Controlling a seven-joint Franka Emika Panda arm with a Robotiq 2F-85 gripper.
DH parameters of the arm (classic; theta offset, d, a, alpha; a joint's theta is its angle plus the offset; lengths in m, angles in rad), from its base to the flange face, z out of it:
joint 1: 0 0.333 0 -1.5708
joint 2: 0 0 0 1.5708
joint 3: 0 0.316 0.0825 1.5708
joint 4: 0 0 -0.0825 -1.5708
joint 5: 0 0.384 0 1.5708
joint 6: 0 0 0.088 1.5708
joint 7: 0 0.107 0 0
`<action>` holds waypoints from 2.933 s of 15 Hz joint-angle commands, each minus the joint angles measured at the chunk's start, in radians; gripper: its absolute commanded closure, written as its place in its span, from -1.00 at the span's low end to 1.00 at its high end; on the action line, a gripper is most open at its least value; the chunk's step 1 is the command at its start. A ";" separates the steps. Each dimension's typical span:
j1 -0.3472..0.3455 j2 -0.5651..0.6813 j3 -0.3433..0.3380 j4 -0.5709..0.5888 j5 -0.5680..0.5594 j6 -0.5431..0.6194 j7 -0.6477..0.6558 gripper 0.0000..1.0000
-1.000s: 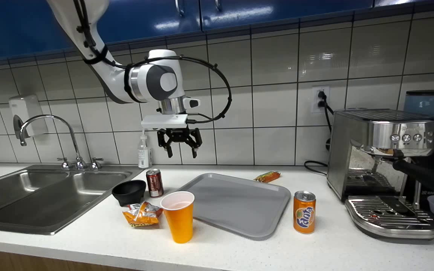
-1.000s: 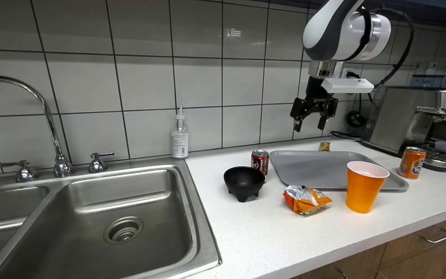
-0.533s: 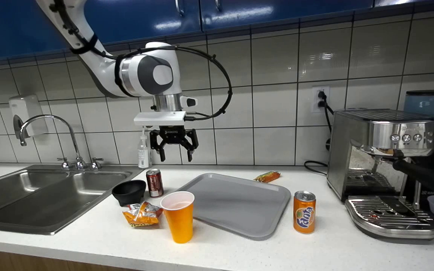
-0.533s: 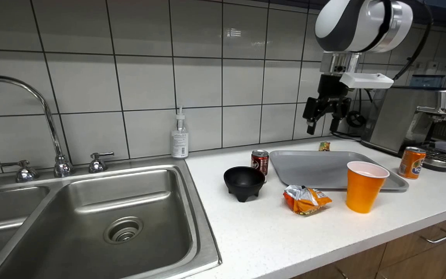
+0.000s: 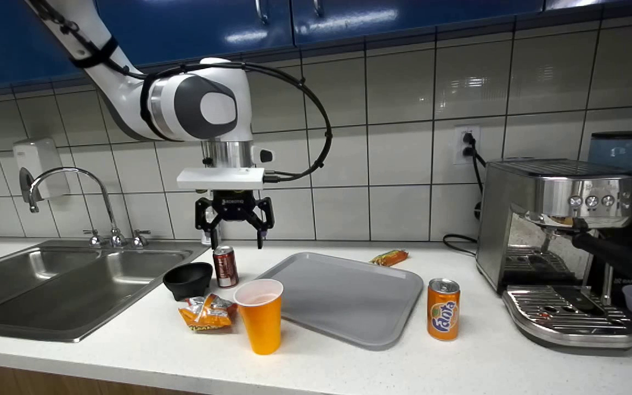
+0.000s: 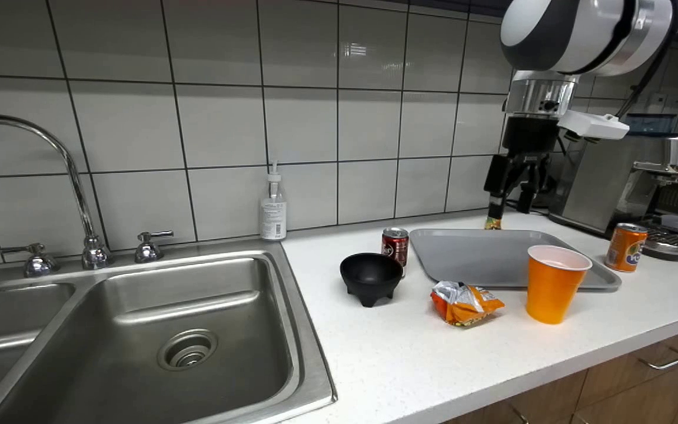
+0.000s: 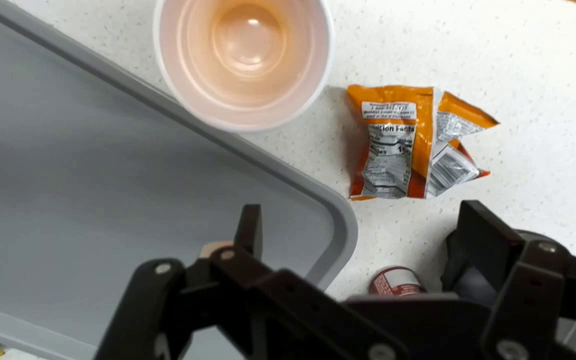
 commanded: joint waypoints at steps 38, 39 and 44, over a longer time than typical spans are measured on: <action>0.099 0.002 0.016 -0.098 -0.022 -0.011 -0.159 -1.00; 0.101 0.011 0.019 -0.092 -0.028 -0.006 -0.160 -1.00; 0.105 0.069 0.037 -0.059 -0.041 0.027 -0.160 -1.00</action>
